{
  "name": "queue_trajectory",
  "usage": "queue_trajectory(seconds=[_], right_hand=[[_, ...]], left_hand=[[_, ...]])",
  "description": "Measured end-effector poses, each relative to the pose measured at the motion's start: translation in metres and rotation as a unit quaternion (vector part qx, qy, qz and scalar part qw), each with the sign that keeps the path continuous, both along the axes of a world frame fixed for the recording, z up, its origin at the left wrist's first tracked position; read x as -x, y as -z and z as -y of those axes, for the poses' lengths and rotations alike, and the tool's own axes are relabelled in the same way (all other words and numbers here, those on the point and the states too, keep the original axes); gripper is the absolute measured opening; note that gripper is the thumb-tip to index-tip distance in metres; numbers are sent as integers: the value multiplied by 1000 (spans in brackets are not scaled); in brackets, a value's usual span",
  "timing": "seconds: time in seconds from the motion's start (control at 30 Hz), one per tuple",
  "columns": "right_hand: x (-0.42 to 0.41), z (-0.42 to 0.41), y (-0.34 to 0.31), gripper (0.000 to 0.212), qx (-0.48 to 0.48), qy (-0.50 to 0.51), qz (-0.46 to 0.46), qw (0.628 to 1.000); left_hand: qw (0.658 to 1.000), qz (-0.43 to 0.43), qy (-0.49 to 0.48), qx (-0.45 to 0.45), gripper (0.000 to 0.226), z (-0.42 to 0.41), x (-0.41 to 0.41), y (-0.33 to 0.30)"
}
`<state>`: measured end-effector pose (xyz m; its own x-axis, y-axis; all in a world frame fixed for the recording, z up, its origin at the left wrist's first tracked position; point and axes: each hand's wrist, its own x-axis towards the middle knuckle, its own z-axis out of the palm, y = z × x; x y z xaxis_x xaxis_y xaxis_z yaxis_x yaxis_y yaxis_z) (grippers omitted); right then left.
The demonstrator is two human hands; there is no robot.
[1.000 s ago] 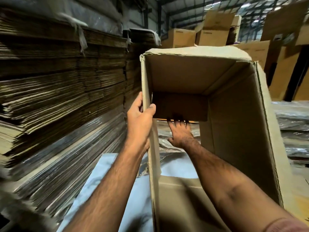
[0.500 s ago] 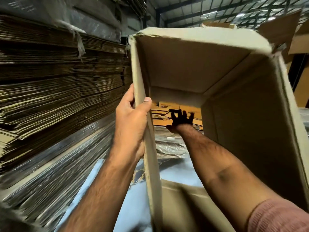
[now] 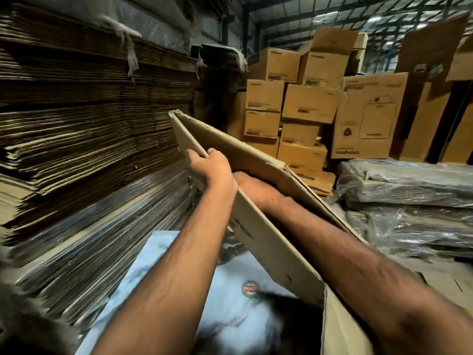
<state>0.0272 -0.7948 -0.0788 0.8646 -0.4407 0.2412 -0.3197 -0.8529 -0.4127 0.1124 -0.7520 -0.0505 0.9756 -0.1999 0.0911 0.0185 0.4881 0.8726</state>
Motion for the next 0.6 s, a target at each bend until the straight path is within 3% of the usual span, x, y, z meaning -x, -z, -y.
queue_trajectory(seconds=[0.1,0.17,0.23,0.3,0.33,0.4,0.43,0.53,0.6], right_hand=[[10,10,14,46,178,-14,32,983],[17,21,28,50,371,-21,59,927],[26,26,25,76,475,29,68,877],[30,23,20,85,420,105,75,898],[30,19,20,81,337,113,64,933],[27,15,27,85,159,88,-26,983],[23,12,38,93,114,79,-82,987],[18,3,76,107,150,111,-112,976],[16,3,94,92,168,130,-97,972]], left_hand=[[999,-46,-17,16,61,0,-14,12],[998,-58,-28,24,61,4,-20,23],[997,-74,-23,17,60,5,-24,35],[996,-93,-18,5,59,6,-25,50],[995,-99,-19,-4,59,7,-24,59],[993,-109,-10,-33,63,7,-24,75],[992,-123,10,-40,67,8,-26,84],[980,-160,102,-57,82,6,-30,111],[976,-146,145,-73,87,-1,-36,134]])
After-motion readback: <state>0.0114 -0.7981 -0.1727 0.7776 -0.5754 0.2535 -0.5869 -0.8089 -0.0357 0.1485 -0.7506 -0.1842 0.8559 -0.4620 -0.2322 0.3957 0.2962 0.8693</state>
